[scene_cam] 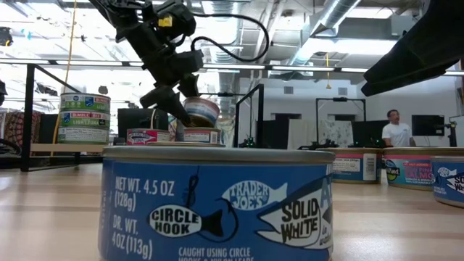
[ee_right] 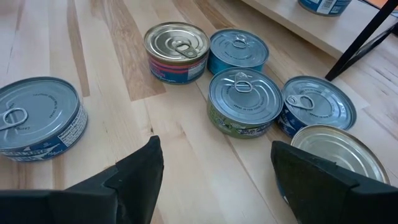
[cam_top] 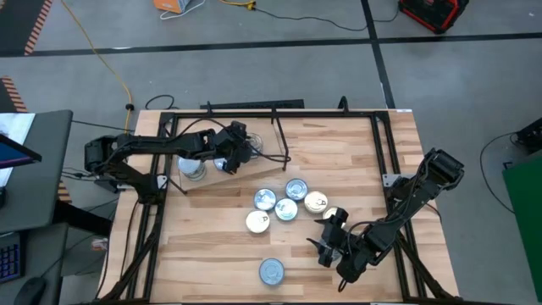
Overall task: Stack canned seafood by type on shelf
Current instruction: Stack the blue pink tuna can on top of the blue pink tuna can on the shelf
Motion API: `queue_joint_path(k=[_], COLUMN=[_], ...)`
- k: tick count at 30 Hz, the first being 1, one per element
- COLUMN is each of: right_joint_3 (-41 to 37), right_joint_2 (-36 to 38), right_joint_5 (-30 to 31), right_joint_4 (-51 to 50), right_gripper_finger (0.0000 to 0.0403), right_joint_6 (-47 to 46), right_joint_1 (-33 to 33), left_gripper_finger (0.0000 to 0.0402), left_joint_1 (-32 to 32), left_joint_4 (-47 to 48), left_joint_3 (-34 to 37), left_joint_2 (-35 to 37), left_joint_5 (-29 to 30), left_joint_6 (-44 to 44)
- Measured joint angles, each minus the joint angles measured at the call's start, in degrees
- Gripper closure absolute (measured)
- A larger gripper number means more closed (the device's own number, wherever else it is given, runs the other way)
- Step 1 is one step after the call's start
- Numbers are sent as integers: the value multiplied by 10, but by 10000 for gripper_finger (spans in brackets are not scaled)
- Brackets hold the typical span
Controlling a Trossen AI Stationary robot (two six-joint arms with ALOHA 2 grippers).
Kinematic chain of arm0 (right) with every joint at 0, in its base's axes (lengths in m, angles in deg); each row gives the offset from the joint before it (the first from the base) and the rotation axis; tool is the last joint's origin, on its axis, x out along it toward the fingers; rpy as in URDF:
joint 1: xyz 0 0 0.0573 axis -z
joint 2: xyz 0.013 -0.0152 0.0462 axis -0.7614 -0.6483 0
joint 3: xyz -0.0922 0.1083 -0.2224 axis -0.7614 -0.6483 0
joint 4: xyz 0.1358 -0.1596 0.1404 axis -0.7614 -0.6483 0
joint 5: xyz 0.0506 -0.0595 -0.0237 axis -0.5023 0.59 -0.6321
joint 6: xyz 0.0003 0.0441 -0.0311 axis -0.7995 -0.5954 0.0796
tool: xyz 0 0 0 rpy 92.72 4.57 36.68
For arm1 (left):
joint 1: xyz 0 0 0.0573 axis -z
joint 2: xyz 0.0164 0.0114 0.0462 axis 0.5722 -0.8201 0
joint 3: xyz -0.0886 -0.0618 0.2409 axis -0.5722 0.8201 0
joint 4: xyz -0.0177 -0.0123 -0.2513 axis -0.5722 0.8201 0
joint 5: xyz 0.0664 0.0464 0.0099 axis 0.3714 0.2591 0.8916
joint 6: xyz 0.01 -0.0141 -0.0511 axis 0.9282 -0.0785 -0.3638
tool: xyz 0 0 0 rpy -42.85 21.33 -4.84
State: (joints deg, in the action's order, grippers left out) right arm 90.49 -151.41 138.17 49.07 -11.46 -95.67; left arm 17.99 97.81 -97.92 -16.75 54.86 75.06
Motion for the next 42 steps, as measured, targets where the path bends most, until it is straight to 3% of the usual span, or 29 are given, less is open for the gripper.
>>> queue_joint_path(k=[8,20,29,35,38,42], right_joint_3=[0,0,0,0,0,0], right_joint_2=[0,0,0,0,0,0], right_joint_5=[0,0,-1,-1,-4,-33], right_joint_4=[0,0,-1,-4,-4,3], right_gripper_finger=[79,79,79,79,79,79], right_joint_6=[0,0,1,11,25,47], right_joint_1=[0,0,0,0,6,28], left_gripper_finger=[91,106,107,107,107,107], left_joint_1=[5,8,41,135,215,338], left_joint_4=[-5,6,12,56,87,91], left_joint_3=[-9,-24,-23,-23,-21,-7], left_joint_2=[0,0,25,70,74,49], left_joint_5=[15,-9,12,17,33,97], left_joint_6=[-5,-43,-111,-228,-265,-314])
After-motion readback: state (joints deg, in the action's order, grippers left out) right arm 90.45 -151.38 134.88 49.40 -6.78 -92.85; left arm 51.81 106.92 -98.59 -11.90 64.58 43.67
